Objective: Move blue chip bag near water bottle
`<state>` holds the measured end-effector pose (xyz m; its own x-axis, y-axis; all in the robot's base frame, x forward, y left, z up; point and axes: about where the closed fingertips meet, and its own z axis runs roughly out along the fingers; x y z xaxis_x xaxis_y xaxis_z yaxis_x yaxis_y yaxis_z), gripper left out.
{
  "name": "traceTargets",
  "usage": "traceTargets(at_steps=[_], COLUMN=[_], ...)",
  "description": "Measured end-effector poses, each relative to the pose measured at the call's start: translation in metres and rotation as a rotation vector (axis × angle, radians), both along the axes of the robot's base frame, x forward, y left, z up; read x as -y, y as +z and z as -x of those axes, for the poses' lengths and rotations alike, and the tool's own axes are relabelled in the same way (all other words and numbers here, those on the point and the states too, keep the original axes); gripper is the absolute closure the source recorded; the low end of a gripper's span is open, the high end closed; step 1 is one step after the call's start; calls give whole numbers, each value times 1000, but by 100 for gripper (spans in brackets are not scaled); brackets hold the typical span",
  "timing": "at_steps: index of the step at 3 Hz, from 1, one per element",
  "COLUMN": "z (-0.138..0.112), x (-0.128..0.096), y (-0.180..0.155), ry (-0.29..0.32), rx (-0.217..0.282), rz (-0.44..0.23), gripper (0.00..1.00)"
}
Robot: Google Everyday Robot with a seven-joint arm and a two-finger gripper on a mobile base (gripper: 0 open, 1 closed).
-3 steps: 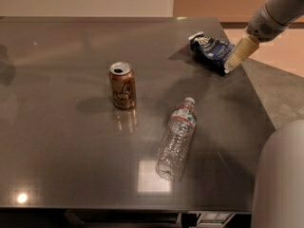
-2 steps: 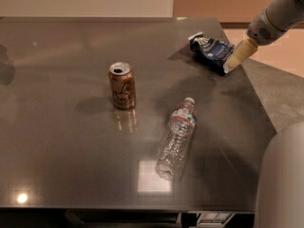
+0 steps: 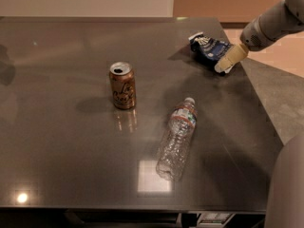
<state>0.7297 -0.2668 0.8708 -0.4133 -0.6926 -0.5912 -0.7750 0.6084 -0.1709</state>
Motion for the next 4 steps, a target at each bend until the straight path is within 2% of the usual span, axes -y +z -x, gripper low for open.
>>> traceTargets(at_steps=[1,2,3,4], z=[-3,-4,-1,5], x=[-11,-16,-11,-8], y=[-15,-30,-33,-25], ry=[2,6,-13,-18], rx=[-3,-38,-66,-77], rz=[-33,-43,-40,-36], gripper=[0,0,18,41])
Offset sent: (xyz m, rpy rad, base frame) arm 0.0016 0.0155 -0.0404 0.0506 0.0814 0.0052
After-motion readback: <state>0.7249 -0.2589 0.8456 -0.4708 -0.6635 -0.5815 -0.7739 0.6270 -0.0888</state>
